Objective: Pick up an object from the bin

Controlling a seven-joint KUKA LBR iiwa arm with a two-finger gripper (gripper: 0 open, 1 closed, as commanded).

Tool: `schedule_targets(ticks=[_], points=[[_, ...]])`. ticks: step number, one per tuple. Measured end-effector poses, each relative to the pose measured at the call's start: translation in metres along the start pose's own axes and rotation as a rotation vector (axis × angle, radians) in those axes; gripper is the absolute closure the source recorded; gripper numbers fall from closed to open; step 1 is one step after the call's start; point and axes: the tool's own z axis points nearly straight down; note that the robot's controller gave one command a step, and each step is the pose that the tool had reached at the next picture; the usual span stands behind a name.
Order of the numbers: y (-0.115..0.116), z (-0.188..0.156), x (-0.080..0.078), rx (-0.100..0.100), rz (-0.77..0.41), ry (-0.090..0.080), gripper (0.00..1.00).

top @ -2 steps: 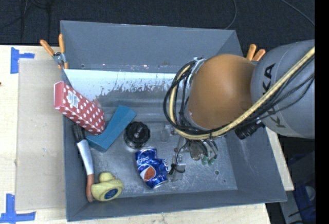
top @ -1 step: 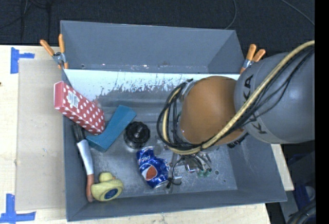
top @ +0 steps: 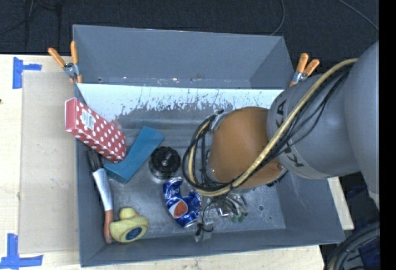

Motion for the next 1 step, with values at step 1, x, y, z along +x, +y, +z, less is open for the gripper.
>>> schedule_targets(ticks=[1], points=[[-0.0036, -0.0258, 0.0059, 0.0, -0.094, -0.004, 0.0]])
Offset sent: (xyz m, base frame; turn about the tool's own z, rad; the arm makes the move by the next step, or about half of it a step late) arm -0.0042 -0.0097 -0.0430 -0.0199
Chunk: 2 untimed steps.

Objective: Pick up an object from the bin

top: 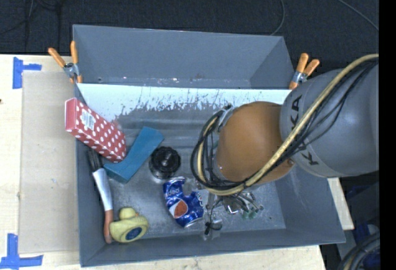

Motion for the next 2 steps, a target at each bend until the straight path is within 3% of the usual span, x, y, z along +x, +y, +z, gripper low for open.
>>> schedule_targets(ticks=[1, 2], points=[[-0.008, 0.06, -0.01, 0.002, 0.079, -0.034, 0.0], [-0.005, 0.069, 0.001, -0.001, 0.077, 0.007, 1.0]])
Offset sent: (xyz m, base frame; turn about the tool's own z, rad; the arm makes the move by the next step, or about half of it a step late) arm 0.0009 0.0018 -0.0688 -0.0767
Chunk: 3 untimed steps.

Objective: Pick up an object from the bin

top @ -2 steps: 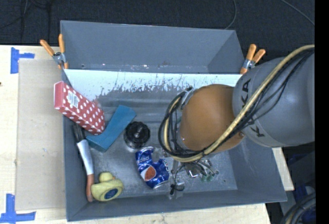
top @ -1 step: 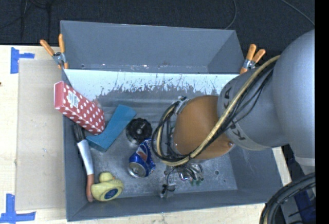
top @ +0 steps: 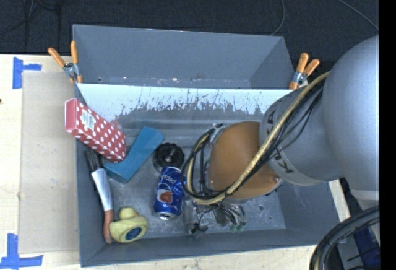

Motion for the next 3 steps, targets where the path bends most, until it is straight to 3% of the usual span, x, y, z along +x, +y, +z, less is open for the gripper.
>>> schedule_targets(ticks=[3], points=[[0.0, -0.0056, 0.0003, 0.0, 0.001, 0.0, 1.0]])
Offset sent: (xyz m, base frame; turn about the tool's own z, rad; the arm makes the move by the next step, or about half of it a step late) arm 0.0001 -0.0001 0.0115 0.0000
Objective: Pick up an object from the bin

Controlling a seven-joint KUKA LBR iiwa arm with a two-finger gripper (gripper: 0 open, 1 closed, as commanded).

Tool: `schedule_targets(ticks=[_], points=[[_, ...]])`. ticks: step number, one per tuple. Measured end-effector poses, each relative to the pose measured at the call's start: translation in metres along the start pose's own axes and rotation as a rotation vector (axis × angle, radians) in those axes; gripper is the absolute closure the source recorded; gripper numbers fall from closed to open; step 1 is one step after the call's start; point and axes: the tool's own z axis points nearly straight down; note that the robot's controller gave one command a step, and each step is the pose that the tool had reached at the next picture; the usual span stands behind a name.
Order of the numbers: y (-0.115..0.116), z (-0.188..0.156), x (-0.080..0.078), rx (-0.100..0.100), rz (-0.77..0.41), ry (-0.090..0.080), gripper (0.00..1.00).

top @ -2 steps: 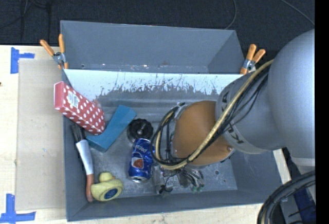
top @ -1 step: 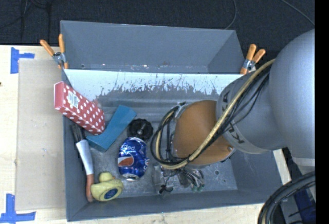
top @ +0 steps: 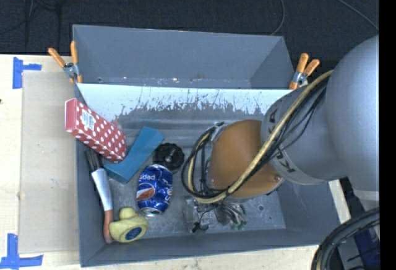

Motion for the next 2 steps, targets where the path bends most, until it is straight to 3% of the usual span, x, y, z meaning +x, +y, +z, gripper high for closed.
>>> schedule_targets(ticks=[2], points=[[0.0, -0.017, 0.001, 0.0, 0.002, 0.002, 1.0]])
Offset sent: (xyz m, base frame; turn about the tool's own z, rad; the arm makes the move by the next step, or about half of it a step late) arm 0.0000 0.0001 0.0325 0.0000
